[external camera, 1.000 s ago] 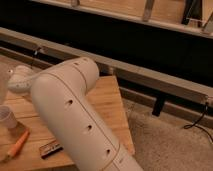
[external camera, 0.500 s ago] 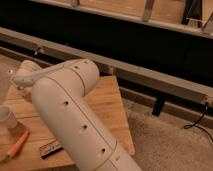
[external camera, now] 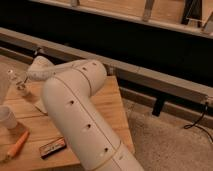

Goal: Drag the ceramic bowl in a circle

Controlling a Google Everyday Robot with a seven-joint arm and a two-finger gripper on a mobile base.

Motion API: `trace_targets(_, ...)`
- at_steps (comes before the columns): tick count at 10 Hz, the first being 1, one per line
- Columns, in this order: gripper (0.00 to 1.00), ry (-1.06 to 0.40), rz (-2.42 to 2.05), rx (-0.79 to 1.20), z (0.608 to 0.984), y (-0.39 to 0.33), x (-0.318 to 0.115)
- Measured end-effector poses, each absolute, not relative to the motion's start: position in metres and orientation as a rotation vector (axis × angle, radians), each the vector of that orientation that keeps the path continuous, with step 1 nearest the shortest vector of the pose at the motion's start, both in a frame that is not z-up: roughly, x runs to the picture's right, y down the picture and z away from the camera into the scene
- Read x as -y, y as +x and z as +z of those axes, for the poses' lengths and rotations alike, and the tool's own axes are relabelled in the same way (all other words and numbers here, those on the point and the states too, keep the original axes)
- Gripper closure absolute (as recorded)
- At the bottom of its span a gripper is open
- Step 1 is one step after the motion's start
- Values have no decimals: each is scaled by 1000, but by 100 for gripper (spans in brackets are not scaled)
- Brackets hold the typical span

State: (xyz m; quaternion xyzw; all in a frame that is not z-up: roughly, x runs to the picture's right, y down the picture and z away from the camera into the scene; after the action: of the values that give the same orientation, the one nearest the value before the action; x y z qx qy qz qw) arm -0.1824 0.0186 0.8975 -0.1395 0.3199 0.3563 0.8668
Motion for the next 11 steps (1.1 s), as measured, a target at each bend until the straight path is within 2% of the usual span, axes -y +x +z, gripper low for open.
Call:
trace_targets(8, 100, -303, 871, -728, 898, -121, -17)
trace_targets(9, 98, -317, 902, -718, 896, -118, -17)
trace_targets(11, 81, -377, 994, -673, 894, -120, -22)
